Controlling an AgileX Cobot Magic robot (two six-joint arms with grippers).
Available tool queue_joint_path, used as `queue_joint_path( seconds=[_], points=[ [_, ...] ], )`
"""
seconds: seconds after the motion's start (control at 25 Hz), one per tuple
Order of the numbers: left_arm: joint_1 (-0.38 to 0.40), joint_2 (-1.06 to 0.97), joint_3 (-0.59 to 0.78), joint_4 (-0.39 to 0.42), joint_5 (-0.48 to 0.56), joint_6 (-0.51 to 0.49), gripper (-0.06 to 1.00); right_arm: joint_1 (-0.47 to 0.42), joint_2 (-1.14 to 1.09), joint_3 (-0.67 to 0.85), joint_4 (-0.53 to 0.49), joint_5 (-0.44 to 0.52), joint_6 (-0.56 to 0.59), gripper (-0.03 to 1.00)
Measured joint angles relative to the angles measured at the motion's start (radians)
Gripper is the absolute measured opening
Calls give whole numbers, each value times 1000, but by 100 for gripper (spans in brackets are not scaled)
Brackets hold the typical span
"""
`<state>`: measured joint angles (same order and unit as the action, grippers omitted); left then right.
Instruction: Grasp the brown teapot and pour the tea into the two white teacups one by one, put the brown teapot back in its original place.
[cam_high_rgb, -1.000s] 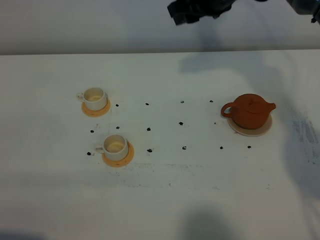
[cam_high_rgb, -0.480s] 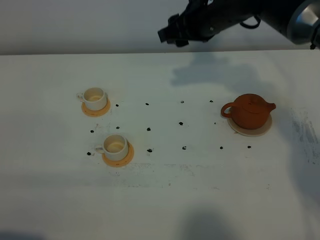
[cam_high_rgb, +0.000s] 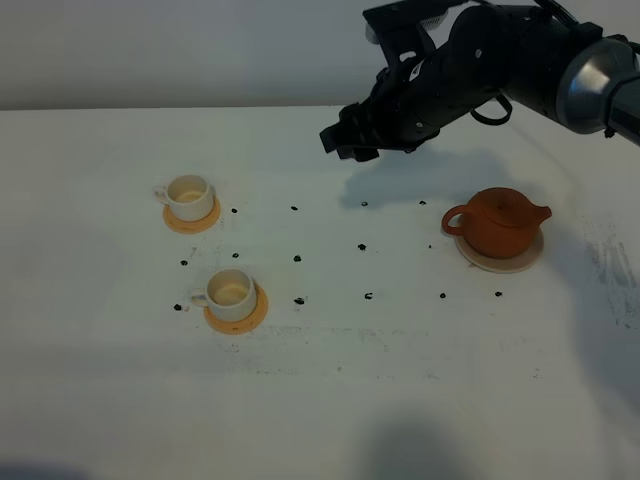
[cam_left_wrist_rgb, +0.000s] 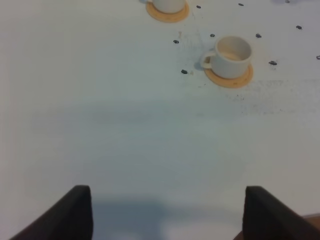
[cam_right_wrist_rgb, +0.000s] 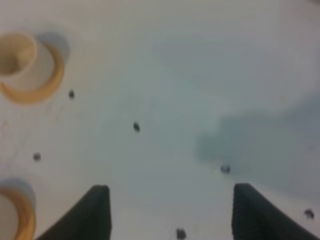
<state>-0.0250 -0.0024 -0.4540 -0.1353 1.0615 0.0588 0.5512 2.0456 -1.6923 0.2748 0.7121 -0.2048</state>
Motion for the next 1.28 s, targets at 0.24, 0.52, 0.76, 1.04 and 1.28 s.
queue_joint_path(
  seconds=[0.24,0.52,0.76,1.04,1.28],
  points=[
    [0,0,0,0,0,0,60,0,2,0,2,11,-10,51],
    [0,0,0,0,0,0,60,0,10,74,7,-75,-14,51],
    [0,0,0,0,0,0,60,0,15,149,-38,-121,-9,51],
    [0,0,0,0,0,0,60,-13,15,151,-139,-127,57,51],
    [0,0,0,0,0,0,60,-72,15,151,-147,-119,95,51]
  ],
)
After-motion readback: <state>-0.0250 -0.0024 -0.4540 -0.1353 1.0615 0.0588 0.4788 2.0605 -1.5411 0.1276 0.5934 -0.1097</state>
